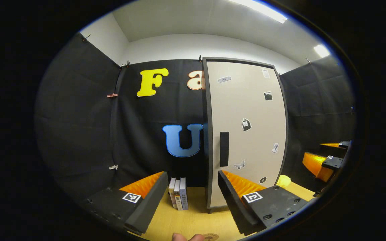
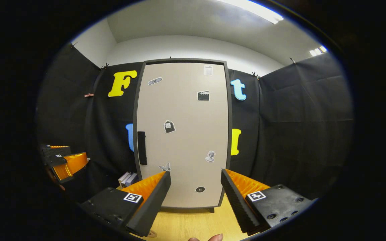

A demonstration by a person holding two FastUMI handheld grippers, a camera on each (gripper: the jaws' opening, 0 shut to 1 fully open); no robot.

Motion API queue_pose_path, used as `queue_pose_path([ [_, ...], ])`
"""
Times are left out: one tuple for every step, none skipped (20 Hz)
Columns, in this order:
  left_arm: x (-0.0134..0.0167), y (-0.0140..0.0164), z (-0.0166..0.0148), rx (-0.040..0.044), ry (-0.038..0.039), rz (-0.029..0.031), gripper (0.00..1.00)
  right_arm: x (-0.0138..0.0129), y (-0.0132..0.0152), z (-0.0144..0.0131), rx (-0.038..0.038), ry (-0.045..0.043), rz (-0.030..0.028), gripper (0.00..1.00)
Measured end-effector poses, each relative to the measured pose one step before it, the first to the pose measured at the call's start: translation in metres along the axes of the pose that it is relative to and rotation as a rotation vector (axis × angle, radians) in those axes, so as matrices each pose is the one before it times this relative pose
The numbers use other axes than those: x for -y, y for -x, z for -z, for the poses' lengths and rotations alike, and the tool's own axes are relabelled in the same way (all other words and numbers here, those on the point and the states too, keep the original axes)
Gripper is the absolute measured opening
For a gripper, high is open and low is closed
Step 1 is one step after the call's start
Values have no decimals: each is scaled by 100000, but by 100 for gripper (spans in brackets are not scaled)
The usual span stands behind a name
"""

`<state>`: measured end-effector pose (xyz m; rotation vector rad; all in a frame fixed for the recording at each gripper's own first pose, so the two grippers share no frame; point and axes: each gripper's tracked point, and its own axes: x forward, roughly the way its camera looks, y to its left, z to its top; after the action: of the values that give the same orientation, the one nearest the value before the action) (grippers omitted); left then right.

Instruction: Open the cabinet door with the right hand, grasp the bottle in the cabinet with the left hand and place it on the coaster, then close the cabinet door with the right hand.

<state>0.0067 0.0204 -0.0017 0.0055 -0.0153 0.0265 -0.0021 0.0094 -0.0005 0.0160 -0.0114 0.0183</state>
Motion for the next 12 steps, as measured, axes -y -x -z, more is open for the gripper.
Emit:
queue_pose_path([
  [-227, 14, 107, -142, 14, -405, 95, 57, 70, -3, -227, -8, 73, 98],
  [-186, 60, 19, -75, -194, -301, 95, -10, 38, -79, 144, 227, -12, 98],
  [-11, -26, 123, -192, -170, 35, 95, -37, -14, -46, 155, 440, 31, 98],
  [-87, -14, 128, -177, -77, -107, 95, -24, 21, -38, 136, 462, 4, 98],
  [43, -59, 45, -105, 158, 214, 95, -87, 42, -22, -116, 304, -204, 98],
  [-19, -20, 45, -89, 357, 111, 94, -214, 37, -5, -241, -70, -856, 98],
  [-129, 13, -20, 240, 465, 74, 94, -397, -1, -71, -70, -325, -1115, 98],
  [-125, 55, 6, 51, 381, 104, 94, -502, -148, 24, -61, -474, -903, 98],
  [-241, -28, 128, -41, -51, -201, 94, -525, -321, 87, 176, -603, -288, 97],
  [-351, -15, 55, 52, -314, -315, 95, -437, -256, -7, 4, -313, -822, 97],
  [-411, 22, 153, 68, -381, -509, 95, -391, -289, 41, -23, 79, -771, 97],
  [-480, 73, 50, 208, 35, -499, 95, -510, -342, 102, -37, 555, -577, 97],
])
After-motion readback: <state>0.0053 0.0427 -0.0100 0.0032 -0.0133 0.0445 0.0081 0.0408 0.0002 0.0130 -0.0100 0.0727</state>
